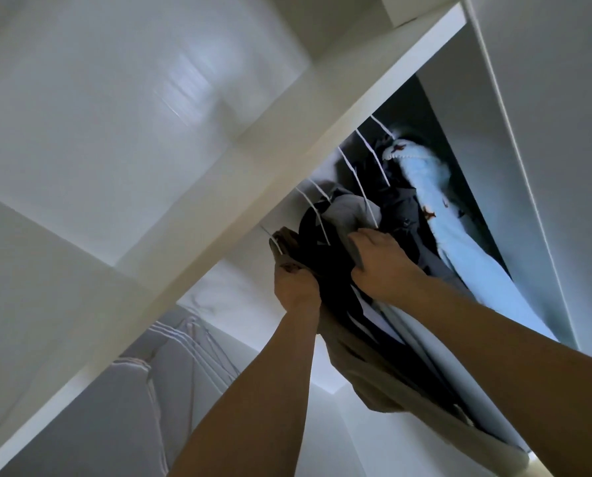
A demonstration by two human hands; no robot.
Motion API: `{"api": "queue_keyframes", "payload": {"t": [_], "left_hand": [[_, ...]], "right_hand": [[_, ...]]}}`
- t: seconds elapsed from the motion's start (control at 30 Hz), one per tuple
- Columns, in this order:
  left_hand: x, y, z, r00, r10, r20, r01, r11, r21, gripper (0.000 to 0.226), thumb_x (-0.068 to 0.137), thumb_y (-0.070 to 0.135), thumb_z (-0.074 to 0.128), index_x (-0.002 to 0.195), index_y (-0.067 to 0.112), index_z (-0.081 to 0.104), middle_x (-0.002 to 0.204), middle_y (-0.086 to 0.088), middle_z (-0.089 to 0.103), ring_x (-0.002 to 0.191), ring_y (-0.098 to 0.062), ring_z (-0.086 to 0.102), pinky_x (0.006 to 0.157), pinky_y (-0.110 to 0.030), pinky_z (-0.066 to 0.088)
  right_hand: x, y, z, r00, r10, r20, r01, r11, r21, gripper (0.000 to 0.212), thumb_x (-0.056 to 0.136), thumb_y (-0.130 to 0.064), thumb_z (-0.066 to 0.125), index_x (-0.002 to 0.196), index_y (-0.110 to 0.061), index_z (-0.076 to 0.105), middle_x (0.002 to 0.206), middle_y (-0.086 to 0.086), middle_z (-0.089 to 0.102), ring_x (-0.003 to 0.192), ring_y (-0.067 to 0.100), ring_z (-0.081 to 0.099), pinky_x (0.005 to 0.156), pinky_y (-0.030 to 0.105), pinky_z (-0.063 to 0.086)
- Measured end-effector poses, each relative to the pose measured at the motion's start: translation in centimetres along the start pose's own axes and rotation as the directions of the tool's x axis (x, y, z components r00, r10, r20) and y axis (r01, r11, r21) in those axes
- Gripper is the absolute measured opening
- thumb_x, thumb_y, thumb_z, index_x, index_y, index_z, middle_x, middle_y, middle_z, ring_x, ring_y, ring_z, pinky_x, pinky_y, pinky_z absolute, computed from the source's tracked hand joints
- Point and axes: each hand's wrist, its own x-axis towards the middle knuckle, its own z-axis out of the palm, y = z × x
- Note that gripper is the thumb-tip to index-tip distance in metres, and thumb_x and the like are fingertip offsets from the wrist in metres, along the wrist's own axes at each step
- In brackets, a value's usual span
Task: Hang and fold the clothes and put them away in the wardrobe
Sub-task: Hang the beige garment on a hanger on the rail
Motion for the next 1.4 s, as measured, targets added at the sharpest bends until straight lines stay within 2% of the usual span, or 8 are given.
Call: {"api": "queue_keyframes", "payload": {"t": [0.2, 0.33, 0.47, 0.6, 0.77, 0.93, 1.13, 1.4], "left_hand": [[1.5, 0.0, 0.2, 0.986, -0.031, 0.167, 0.009, 0.992, 0.129, 0.028, 0.096, 0.005, 0.038, 0.113, -0.002, 0.059, 0.098, -0.014, 0.059, 0.102, -0.034, 0.06, 0.077, -0.03, 0.045], [1.6, 0.5, 0.6, 0.971, -0.04, 0.235, 0.005, 0.989, 0.149, 0.028, 0.095, 0.007, 0.039, 0.113, -0.004, 0.06, 0.11, -0.023, 0.063, 0.103, -0.038, 0.06, 0.086, -0.039, 0.05], [1.4, 0.1, 0.5, 0.962, 0.001, 0.271, -0.049, 0.984, 0.171, 0.029, 0.093, 0.01, 0.04, 0.112, 0.001, 0.06, 0.107, -0.019, 0.064, 0.096, -0.033, 0.061, 0.08, -0.036, 0.051], [0.9, -0.9, -0.5, 0.963, 0.022, 0.269, -0.071, 0.983, 0.171, 0.031, 0.097, 0.02, 0.038, 0.11, 0.004, 0.06, 0.102, -0.014, 0.064, 0.086, -0.026, 0.059, 0.076, -0.033, 0.049], [0.6, -1.5, -2.4, 0.971, 0.073, 0.229, -0.129, 0.962, 0.241, 0.031, 0.101, 0.026, 0.033, 0.105, 0.004, 0.055, 0.091, -0.005, 0.05, 0.082, -0.02, 0.051, 0.071, -0.027, 0.039], [-0.6, -2.9, -3.8, 0.958, 0.225, 0.175, -0.253, 0.955, 0.156, 0.027, 0.1, 0.026, 0.038, 0.104, 0.005, 0.054, 0.101, -0.009, 0.055, 0.087, -0.021, 0.056, 0.072, -0.027, 0.042], [-3.3, -4.6, -4.9, 0.88, 0.453, 0.141, -0.474, 0.857, 0.202, 0.038, 0.096, 0.027, 0.035, 0.12, 0.003, 0.053, 0.112, -0.012, 0.057, 0.099, -0.028, 0.055, 0.088, -0.037, 0.049], [-10.7, -6.1, -4.7, 0.695, 0.68, 0.233, -0.718, 0.67, 0.187, 0.035, 0.093, 0.026, 0.044, 0.119, 0.006, 0.057, 0.115, -0.01, 0.062, 0.105, -0.026, 0.059, 0.09, -0.037, 0.052]], "right_hand": [[0.2, -1.4, 0.6, 0.999, -0.032, 0.019, 0.031, 0.999, 0.007, 0.065, 0.088, -0.023, 0.049, 0.147, -0.007, 0.026, 0.152, 0.014, 0.025, 0.141, 0.029, 0.02, 0.118, 0.039, 0.011], [0.1, -1.2, 1.4, 1.0, -0.018, 0.016, 0.018, 1.0, 0.007, 0.064, 0.088, -0.019, 0.052, 0.146, -0.007, 0.027, 0.15, 0.014, 0.029, 0.139, 0.029, 0.024, 0.117, 0.039, 0.012], [-0.3, -1.1, 1.7, 1.0, 0.006, 0.031, -0.006, 1.0, 0.005, 0.063, 0.086, -0.02, 0.05, 0.144, -0.006, 0.029, 0.148, 0.013, 0.031, 0.138, 0.03, 0.026, 0.117, 0.04, 0.015], [-0.7, -1.0, 1.7, 0.999, 0.038, 0.034, -0.037, 0.999, -0.016, 0.071, 0.072, -0.029, 0.039, 0.14, -0.005, 0.037, 0.141, 0.014, 0.04, 0.132, 0.032, 0.035, 0.113, 0.043, 0.024], [-1.8, -1.9, 1.0, 0.998, 0.041, 0.041, -0.039, 0.998, -0.046, 0.061, 0.074, -0.022, 0.044, 0.132, -0.002, 0.045, 0.127, 0.017, 0.048, 0.12, 0.036, 0.044, 0.105, 0.042, 0.034], [-3.9, -3.4, -1.2, 0.995, 0.035, 0.098, -0.021, 0.989, -0.146, 0.055, 0.084, -0.014, 0.051, 0.138, -0.005, 0.039, 0.14, 0.013, 0.04, 0.131, 0.03, 0.036, 0.11, 0.035, 0.025], [-6.7, -4.6, -3.9, 0.985, 0.025, 0.173, 0.013, 0.976, -0.216, 0.059, 0.091, -0.011, 0.049, 0.146, -0.01, 0.028, 0.15, 0.008, 0.03, 0.14, 0.024, 0.024, 0.114, 0.031, 0.016], [-12.9, -2.7, -5.6, 0.976, 0.138, 0.169, -0.085, 0.955, -0.286, 0.056, 0.085, -0.007, 0.051, 0.139, -0.006, 0.038, 0.137, 0.009, 0.045, 0.125, 0.029, 0.042, 0.106, 0.035, 0.034]]}}
